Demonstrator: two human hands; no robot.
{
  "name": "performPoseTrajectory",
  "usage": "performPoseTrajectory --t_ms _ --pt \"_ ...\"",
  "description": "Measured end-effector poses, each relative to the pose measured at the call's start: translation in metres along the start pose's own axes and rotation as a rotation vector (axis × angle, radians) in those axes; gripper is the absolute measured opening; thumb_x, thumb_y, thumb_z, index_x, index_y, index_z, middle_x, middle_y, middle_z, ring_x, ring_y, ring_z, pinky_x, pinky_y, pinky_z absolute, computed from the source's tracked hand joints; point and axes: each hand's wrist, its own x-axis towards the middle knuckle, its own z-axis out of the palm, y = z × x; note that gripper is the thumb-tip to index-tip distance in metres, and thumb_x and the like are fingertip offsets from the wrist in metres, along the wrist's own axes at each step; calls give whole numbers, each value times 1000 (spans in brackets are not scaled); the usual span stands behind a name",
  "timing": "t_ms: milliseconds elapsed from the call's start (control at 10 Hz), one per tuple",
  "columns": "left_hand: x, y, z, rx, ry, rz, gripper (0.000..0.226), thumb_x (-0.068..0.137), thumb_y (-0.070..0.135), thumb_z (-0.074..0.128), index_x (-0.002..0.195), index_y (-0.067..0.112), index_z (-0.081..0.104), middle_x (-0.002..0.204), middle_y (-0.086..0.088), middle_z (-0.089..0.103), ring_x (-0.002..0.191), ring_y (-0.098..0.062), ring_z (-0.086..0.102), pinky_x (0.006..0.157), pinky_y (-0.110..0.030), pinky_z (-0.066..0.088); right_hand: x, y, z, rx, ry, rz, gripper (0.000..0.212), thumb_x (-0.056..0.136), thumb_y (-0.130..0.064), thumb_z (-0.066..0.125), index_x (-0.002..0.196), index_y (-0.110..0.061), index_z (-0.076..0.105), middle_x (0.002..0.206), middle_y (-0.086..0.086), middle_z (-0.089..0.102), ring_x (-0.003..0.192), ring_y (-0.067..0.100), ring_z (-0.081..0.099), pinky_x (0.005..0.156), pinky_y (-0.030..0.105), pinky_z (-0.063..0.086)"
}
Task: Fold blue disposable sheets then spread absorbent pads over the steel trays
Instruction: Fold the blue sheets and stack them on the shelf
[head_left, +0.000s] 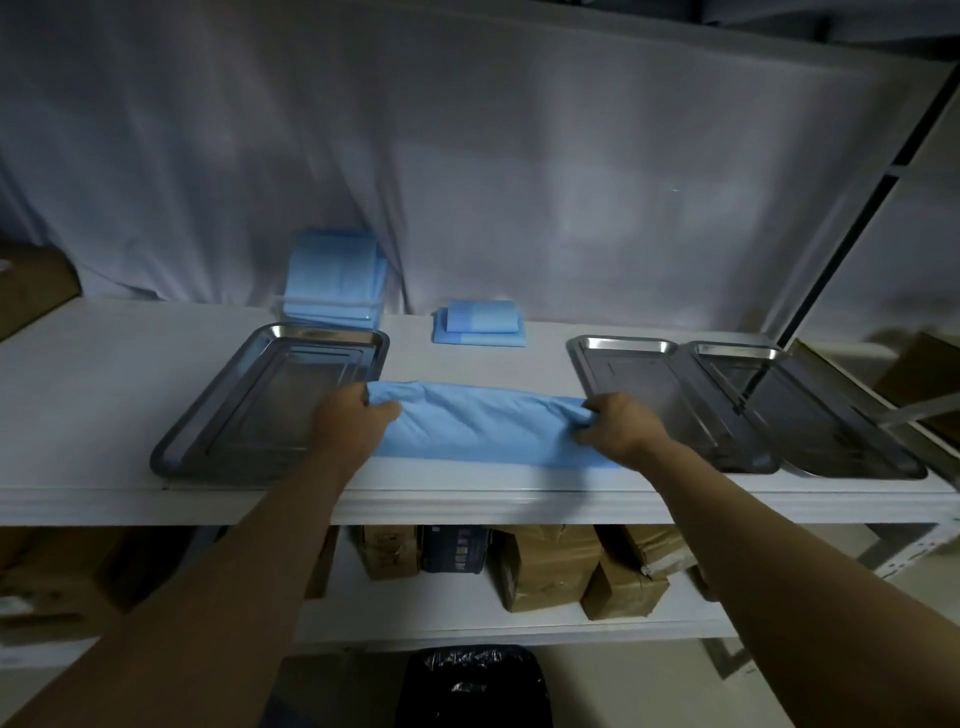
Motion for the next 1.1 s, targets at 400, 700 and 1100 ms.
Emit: performPoseTrajectory --t_ms 400,700,1100 --pt "36 -7 41 837 40 168 20 97 14 34 114 7 43 104 -17 62 96 -36 60 74 -39 42 56 -4 16 9 6 263 36 89 -17 52 124 -8 55 126 15 58 115 33 56 91 34 47" --pt "46 -1 49 1008 65 127 24 97 10 30 115 4 45 107 -18 62 101 -37 60 82 -41 45 73 -6 30 -156 139 261 33 94 -23 49 124 -12 55 124 12 60 115 31 58 90 34 47" --pt "39 -8 66 1006 -20 591 43 83 14 66 122 1 57 137 -21 48 128 -36 45 103 -42 42 70 -17 40 -315 195 195 33 93 -13 49 126 -12 46 123 10 56 114 28 55 86 34 47"
